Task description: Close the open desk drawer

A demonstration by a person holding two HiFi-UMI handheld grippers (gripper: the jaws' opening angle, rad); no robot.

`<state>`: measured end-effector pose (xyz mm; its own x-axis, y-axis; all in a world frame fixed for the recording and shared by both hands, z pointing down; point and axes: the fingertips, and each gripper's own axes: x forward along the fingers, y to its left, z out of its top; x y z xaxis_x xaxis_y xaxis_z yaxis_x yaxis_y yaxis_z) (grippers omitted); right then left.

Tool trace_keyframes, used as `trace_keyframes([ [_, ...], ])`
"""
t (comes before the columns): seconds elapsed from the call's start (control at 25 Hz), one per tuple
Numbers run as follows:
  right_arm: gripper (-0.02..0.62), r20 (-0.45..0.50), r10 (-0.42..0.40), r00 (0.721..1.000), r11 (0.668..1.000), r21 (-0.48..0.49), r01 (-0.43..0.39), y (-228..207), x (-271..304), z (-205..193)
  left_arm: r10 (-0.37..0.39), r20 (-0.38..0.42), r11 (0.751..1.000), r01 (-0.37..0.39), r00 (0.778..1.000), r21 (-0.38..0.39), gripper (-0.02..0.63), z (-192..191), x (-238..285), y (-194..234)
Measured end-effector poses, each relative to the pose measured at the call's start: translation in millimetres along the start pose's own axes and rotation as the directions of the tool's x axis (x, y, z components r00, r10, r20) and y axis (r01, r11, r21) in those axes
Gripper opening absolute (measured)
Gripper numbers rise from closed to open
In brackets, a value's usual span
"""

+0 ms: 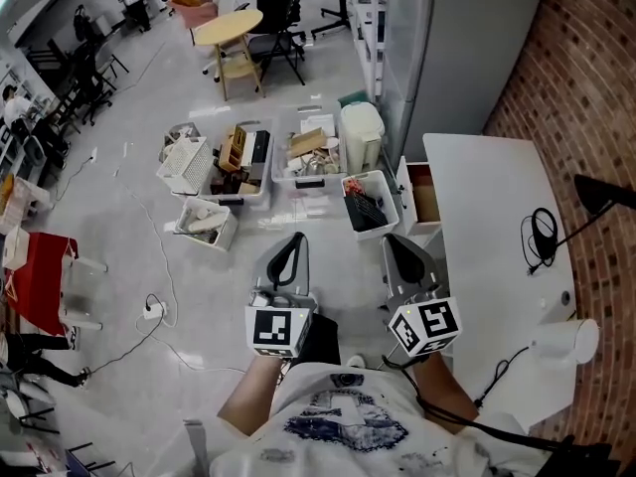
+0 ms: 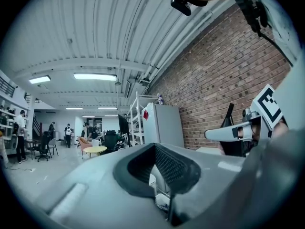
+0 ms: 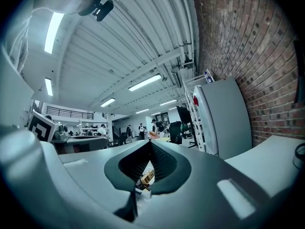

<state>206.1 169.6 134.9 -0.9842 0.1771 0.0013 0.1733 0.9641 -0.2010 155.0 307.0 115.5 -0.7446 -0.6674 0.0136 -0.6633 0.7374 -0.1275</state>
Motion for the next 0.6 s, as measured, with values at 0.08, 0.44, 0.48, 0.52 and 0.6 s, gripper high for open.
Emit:
trace_keyframes([
  [0.08,0.023,-0.008,-0.005,1.000,1.000,0.000,0.005,-3.2,19.4,-2.1,-0.003,-0.005,1.000,0.003,1.000,-0.005,0.000,-5.1,14.7,13.7],
  [0.44,0.023,-0.032,-0.036,0.999,0.999,-0.008,0.036,-9.1,136.0,-7.8,-0.043,-0.011,0.999,0.043,0.999,-0.027,0.000,-22.0,96.3,97.1],
  [0.48,0.023,-0.035,-0.041,0.999,0.999,-0.008,0.040,-9.2,149.7,-8.5,-0.049,-0.011,0.998,0.049,0.999,-0.026,0.000,-23.3,105.0,107.5],
  [0.52,0.023,-0.038,-0.045,0.998,0.999,-0.008,0.044,-8.9,163.1,-9.0,-0.055,-0.013,0.998,0.055,0.998,-0.025,0.000,-24.8,113.4,118.2],
  [0.6,0.023,-0.043,-0.050,0.998,0.999,-0.011,0.050,-7.1,189.2,-10.8,-0.065,-0.017,0.998,0.064,0.998,-0.023,0.000,-28.6,129.3,140.5],
])
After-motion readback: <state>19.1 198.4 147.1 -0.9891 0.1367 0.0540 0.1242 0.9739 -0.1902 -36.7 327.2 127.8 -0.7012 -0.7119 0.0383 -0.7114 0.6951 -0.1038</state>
